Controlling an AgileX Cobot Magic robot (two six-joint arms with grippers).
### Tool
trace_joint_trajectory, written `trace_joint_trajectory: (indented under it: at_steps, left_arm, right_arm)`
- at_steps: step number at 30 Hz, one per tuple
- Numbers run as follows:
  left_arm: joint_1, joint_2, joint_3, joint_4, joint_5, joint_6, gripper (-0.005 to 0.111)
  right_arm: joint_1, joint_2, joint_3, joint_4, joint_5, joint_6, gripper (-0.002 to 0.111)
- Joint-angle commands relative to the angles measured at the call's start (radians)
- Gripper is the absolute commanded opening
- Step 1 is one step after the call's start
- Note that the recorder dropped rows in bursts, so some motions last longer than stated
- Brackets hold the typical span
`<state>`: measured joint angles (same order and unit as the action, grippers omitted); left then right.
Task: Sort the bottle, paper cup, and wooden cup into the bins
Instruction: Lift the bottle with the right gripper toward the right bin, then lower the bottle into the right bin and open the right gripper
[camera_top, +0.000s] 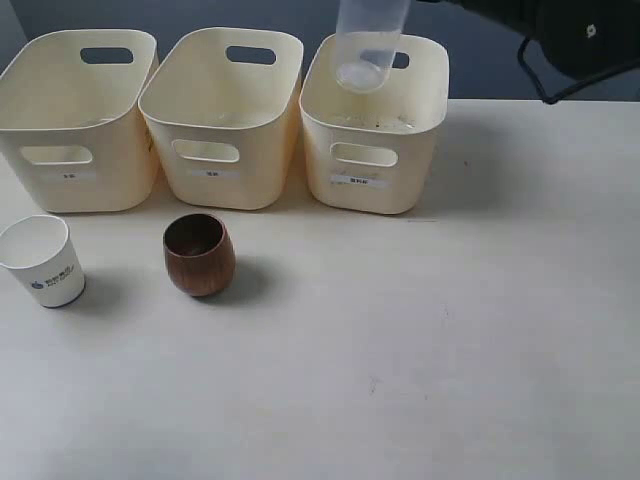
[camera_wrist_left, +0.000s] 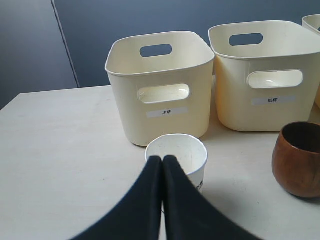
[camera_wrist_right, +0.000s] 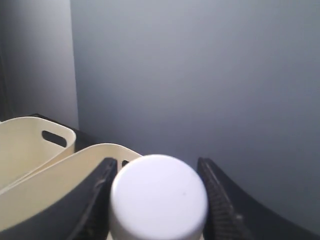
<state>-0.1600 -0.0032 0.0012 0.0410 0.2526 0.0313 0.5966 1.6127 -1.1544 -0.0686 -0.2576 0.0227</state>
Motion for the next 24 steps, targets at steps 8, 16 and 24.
trace_joint_trajectory:
  at_steps: [8,16,24]
  left_arm:
    - [-0.003,0.003,-0.001,0.002,-0.014,-0.003,0.0]
    - [-0.003,0.003,-0.001,0.002,-0.014,-0.003,0.0]
    - [-0.003,0.003,-0.001,0.002,-0.014,-0.003,0.0]
  right_arm:
    - [-0.097,0.173,-0.013,0.03,-0.108,0.016,0.002]
    - [-0.099,0.307,-0.155,0.014,0.007,0.018,0.002]
    - [-0.099,0.393,-0.229,0.012,0.082,0.02,0.002]
